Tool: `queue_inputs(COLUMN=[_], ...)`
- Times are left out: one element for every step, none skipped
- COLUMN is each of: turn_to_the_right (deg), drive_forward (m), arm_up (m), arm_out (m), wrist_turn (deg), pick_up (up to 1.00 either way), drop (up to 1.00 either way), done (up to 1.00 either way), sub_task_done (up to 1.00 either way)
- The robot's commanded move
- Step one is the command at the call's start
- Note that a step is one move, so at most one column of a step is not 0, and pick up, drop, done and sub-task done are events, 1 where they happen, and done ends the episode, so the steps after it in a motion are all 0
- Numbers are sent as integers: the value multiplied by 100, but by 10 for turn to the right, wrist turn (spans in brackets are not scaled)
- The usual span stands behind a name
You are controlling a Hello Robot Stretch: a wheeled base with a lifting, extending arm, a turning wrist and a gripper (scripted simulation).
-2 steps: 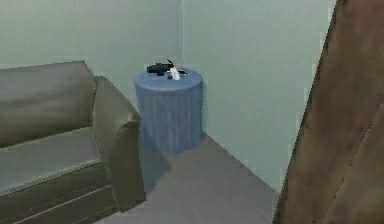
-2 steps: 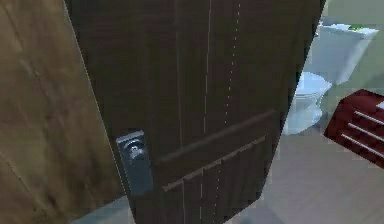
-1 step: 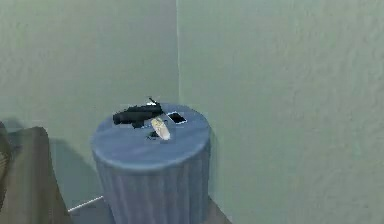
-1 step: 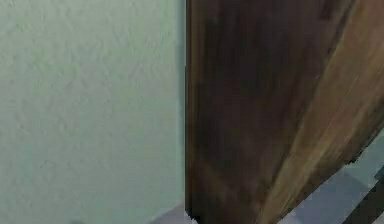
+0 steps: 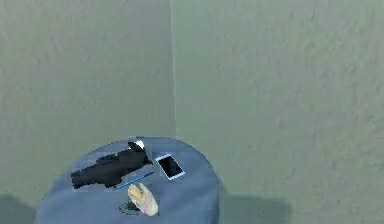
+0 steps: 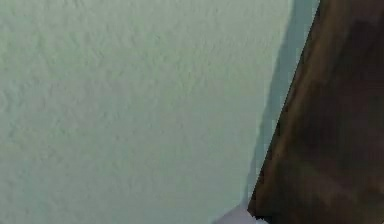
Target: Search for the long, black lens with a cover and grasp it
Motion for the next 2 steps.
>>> queue_inputs(turn_to_the_right=[-450,-450], drive_forward=[0,0], arm_up=[0,0], arm_out=[0,0], wrist_turn=[0,0], pick_up=[0,0], drop=[0,0], done=[0,0], sub_task_done=[0,0])
